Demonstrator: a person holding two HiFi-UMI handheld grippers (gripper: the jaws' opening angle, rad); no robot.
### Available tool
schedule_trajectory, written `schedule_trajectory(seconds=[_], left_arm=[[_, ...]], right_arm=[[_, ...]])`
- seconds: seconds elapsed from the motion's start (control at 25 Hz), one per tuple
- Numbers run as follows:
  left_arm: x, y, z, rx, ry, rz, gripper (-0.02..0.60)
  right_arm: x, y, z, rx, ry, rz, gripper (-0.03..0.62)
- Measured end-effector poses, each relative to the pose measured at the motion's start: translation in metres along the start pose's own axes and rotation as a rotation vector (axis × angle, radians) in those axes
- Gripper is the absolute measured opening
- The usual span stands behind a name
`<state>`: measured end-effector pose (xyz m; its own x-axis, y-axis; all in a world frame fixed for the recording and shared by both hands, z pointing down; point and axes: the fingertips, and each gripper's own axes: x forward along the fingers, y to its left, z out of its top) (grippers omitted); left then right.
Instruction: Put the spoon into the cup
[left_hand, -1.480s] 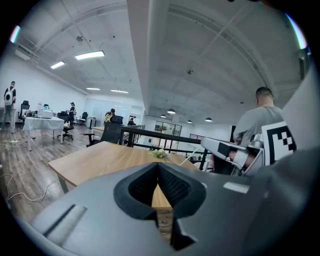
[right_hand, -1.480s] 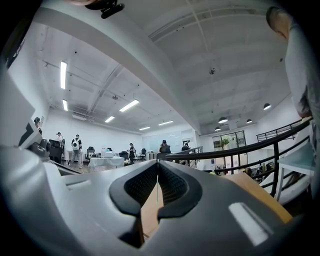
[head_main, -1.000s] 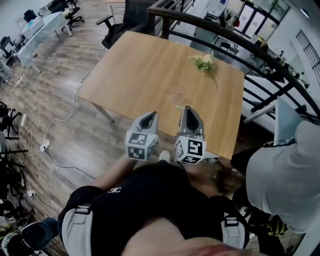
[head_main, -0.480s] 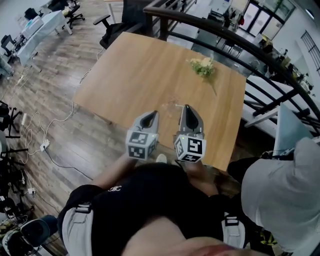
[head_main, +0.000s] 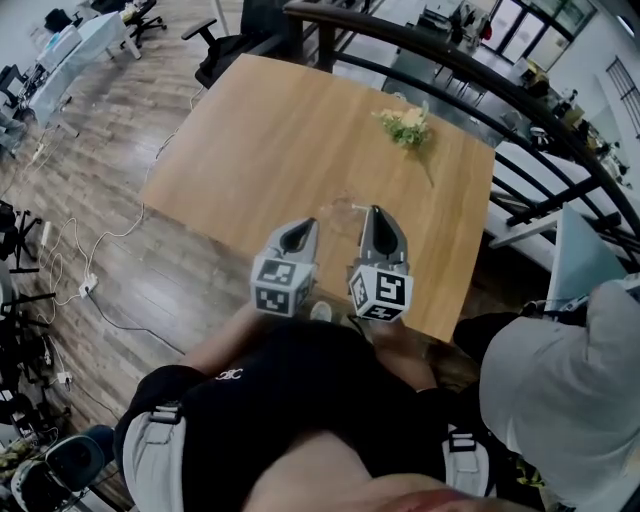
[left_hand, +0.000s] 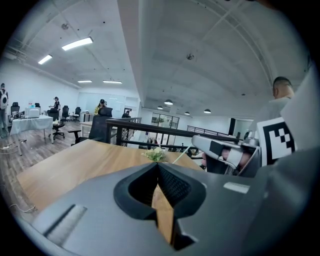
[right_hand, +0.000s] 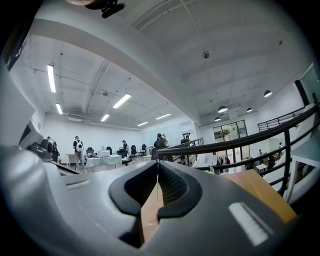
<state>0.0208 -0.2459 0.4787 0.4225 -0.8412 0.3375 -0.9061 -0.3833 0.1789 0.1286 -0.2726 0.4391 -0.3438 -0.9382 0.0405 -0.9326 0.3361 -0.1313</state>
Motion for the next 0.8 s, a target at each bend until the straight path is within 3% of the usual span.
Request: schedule_trajectory(seconds=[0.6,0.8], left_arm=[[0.054,0.042,0.030,0.044,0.002,-0.134,0.011],[0.061,0.054,0.041,0.036,0.005,-0.158,0.011]], right_arm=[[0.054,-0.008,-0.010,0.034,-0.004,-0.104,0.009],[0.071,-0.008,-0.029,0.041,0.041,-0.123,0.009]])
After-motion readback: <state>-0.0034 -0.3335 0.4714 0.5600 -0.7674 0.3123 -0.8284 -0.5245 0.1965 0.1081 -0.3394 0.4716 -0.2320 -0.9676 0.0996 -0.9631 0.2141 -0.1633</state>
